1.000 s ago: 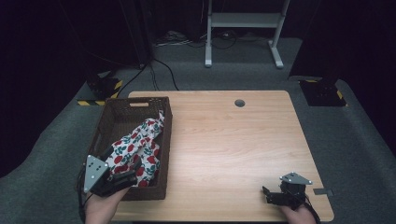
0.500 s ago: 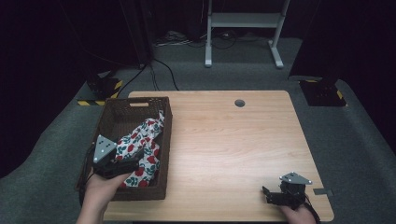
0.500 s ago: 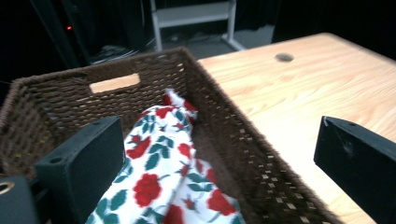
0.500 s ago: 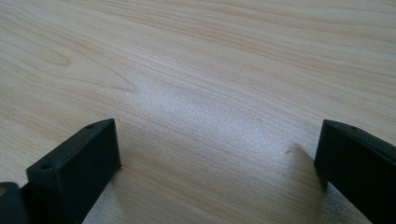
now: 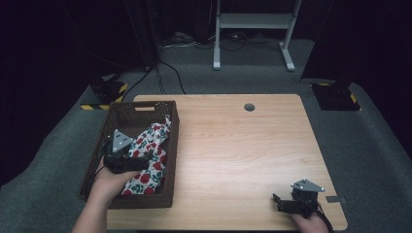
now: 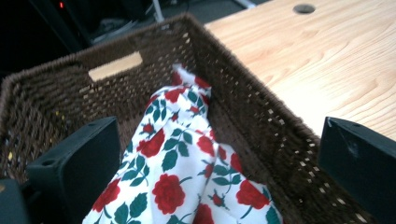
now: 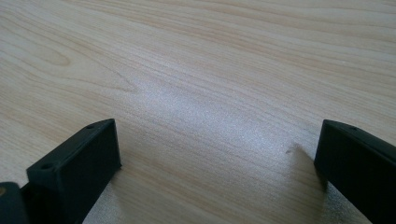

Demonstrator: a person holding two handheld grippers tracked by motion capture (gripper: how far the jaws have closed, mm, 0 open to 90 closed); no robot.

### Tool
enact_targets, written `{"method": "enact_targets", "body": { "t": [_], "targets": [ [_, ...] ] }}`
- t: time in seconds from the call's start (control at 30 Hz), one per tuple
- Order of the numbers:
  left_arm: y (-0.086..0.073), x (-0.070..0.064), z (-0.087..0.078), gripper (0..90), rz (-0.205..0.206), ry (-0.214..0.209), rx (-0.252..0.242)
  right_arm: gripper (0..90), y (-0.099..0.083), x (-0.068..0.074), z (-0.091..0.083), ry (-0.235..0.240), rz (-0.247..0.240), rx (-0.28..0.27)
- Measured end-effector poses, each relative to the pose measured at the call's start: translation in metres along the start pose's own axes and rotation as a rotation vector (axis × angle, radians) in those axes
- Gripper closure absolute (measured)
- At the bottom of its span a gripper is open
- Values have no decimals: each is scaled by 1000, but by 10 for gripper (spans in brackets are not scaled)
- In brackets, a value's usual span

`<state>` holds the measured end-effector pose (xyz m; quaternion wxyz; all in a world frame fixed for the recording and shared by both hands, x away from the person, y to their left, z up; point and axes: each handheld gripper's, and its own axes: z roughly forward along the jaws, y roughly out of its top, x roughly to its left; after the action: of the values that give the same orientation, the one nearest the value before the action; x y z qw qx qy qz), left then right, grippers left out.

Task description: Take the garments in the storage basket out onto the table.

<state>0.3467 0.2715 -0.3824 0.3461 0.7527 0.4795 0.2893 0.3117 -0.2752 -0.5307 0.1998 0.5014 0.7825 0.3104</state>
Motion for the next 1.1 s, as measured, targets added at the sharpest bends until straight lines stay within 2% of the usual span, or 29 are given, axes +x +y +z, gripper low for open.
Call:
{"method": "enact_targets", "body": {
  "t": [0.17,0.3,0.53,0.67,0.77,0.93,1.03,1.1],
  "targets": [
    [-1,8,13,3,-5,13,57,0,0,0,0,0,0,0],
    [-2,14,22,3,-35,12,95,0,0,0,0,0,0,0],
    [-2,20,39,3,-21,25,164,0,0,0,0,1,-1,0],
    [-2,22,49,4,-48,21,192,0,0,0,0,2,-2,0],
    [-2,21,59,4,-41,16,220,0,0,0,0,3,-3,1],
    [-5,18,77,4,-7,45,321,0,0,0,0,6,-6,0],
    [-8,18,87,3,-2,45,395,0,0,0,0,6,-6,0],
    [-11,17,93,2,9,39,424,0,0,0,0,6,-6,0]
  ]
}}
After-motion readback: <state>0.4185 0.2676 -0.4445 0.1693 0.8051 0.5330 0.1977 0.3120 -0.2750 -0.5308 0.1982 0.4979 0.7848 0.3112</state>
